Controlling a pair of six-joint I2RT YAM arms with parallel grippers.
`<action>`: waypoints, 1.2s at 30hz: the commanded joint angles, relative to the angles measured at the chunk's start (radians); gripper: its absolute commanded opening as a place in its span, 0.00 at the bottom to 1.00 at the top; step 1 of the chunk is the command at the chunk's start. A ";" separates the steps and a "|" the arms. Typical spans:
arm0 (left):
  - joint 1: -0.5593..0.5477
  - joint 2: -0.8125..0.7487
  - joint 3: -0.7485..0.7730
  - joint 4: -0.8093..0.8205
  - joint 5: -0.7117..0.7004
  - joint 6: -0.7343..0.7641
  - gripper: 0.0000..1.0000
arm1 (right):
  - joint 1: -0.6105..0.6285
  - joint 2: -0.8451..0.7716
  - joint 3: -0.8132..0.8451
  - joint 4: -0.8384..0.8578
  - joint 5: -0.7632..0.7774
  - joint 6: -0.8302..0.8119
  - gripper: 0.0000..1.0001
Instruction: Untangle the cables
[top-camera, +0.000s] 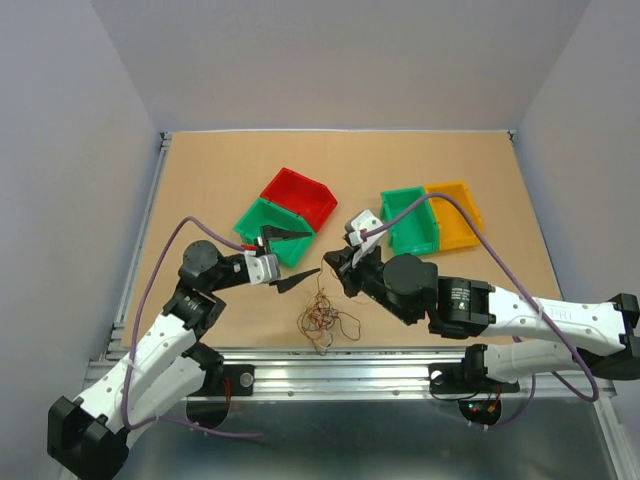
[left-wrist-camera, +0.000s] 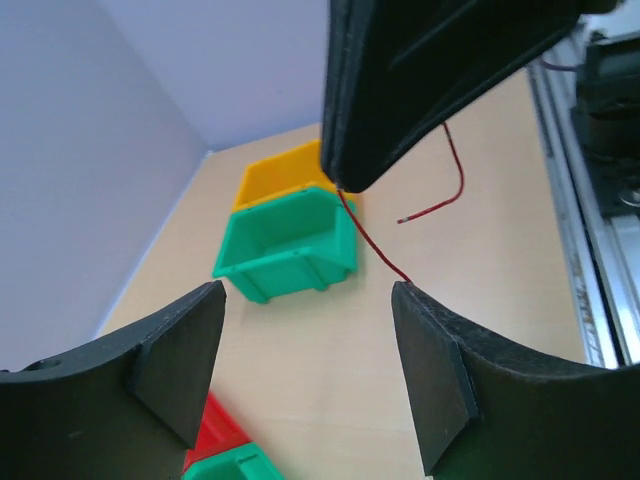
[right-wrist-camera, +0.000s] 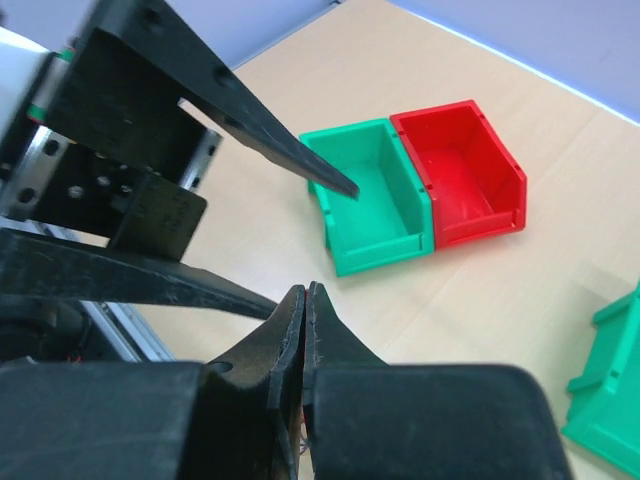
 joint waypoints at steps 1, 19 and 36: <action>0.020 -0.042 -0.021 0.115 -0.210 -0.106 0.78 | 0.007 -0.010 0.049 0.043 0.096 -0.005 0.01; -0.009 0.263 0.131 -0.064 0.296 -0.022 0.67 | 0.007 0.004 0.073 0.129 0.107 -0.077 0.01; -0.094 0.455 0.164 -0.067 0.190 0.034 0.25 | 0.007 0.127 0.499 0.306 0.077 -0.355 0.01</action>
